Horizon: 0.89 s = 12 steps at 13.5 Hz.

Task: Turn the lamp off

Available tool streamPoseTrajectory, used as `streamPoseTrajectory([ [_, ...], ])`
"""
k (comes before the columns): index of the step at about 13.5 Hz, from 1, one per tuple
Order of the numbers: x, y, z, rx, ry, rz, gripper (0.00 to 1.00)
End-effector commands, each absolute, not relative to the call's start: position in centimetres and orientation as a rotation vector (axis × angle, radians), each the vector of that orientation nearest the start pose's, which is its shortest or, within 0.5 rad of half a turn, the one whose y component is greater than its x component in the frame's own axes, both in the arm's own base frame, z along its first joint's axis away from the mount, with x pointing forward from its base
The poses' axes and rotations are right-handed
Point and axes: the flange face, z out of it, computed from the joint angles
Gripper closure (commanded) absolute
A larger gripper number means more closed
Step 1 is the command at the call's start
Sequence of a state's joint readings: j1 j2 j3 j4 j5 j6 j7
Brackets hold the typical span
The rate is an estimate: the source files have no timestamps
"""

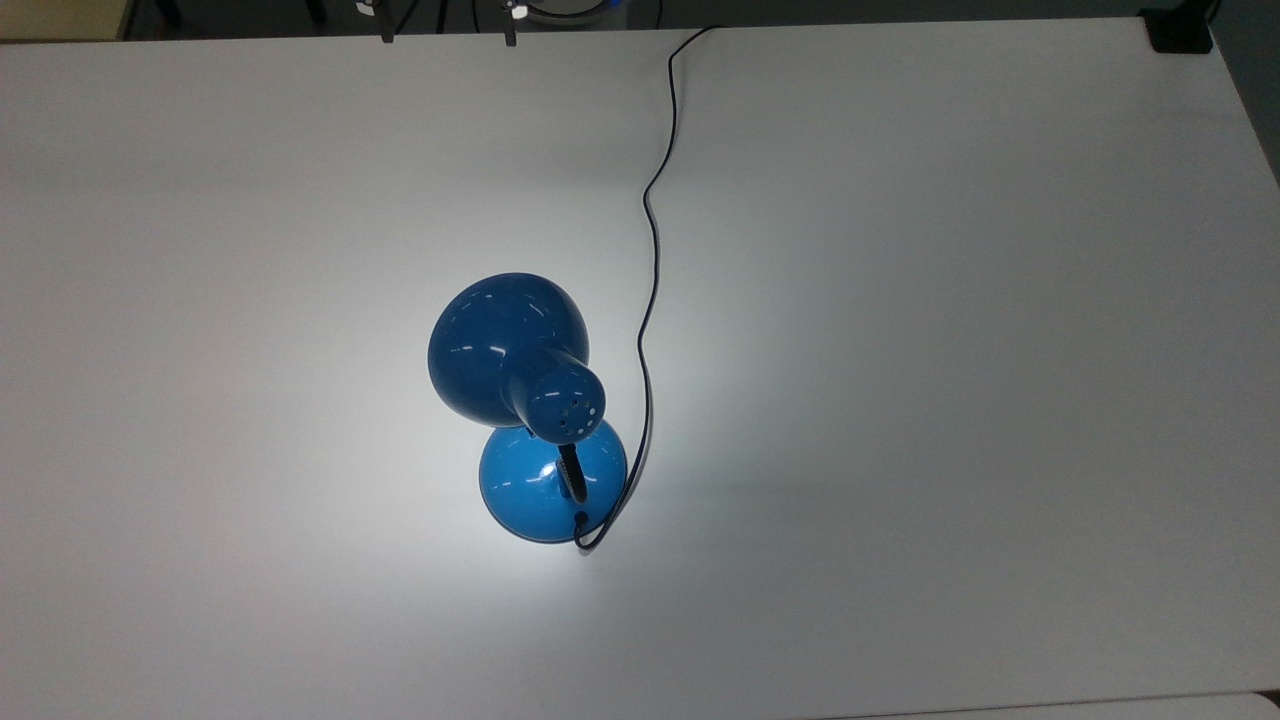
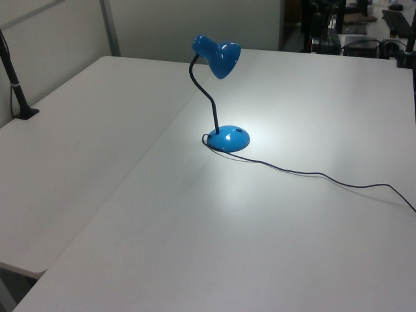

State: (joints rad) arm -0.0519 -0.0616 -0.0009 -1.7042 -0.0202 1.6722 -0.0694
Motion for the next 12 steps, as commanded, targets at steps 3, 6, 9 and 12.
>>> streamPoseTrajectory([
  [3,54.5,-2.6,60.6,-3.173,-0.007,-0.068,0.0],
  [6,54.5,-2.6,60.6,-3.173,-0.009,-0.068,0.0],
  [9,54.4,-3.0,60.7,-3.18,-0.049,-0.067,0.0],
  [12,54.5,-3.6,60.1,-3.151,-0.464,-0.04,0.0],
])
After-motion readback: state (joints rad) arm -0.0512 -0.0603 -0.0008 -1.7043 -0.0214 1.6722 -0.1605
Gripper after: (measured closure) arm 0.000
